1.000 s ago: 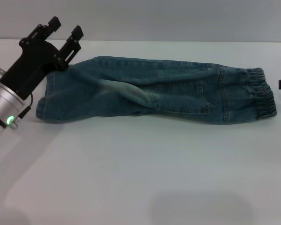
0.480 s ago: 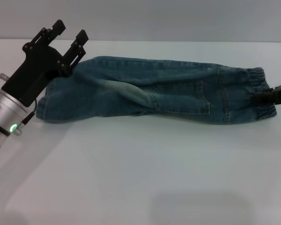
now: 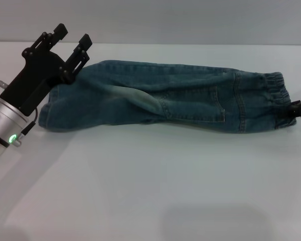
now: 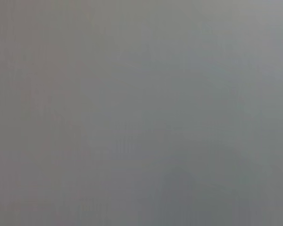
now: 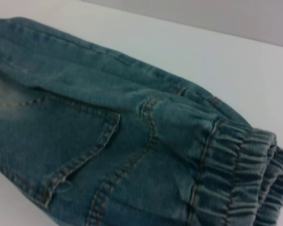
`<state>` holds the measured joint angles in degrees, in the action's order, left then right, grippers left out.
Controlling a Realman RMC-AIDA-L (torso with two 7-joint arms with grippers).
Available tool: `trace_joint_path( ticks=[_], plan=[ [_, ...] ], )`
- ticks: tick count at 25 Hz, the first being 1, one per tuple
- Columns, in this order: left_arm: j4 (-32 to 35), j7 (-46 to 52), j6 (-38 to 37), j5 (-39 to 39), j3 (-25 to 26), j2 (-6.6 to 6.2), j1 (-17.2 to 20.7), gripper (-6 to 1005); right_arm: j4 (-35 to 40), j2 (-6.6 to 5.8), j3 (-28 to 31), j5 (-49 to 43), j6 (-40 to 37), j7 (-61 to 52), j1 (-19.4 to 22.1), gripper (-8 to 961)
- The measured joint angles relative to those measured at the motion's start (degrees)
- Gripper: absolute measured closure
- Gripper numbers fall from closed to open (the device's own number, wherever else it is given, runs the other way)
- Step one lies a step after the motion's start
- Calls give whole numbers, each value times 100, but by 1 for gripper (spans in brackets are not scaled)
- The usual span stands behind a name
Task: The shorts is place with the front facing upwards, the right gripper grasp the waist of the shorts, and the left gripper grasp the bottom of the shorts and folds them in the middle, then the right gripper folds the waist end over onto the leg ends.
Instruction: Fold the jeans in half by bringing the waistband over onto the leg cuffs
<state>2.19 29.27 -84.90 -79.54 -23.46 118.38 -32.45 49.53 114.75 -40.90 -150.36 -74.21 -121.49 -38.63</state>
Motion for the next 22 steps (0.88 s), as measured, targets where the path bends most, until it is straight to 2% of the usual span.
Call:
trace_joint_path(
  ticks=[8, 22],
  plan=[
    [0, -6, 9, 0, 50, 1, 2, 382, 8, 65, -36, -203, -21, -1, 41, 446],
    [0, -10, -59, -3, 53, 1, 83, 382, 28, 86, -377, -220, -10, 34, 110, 458]
  ],
)
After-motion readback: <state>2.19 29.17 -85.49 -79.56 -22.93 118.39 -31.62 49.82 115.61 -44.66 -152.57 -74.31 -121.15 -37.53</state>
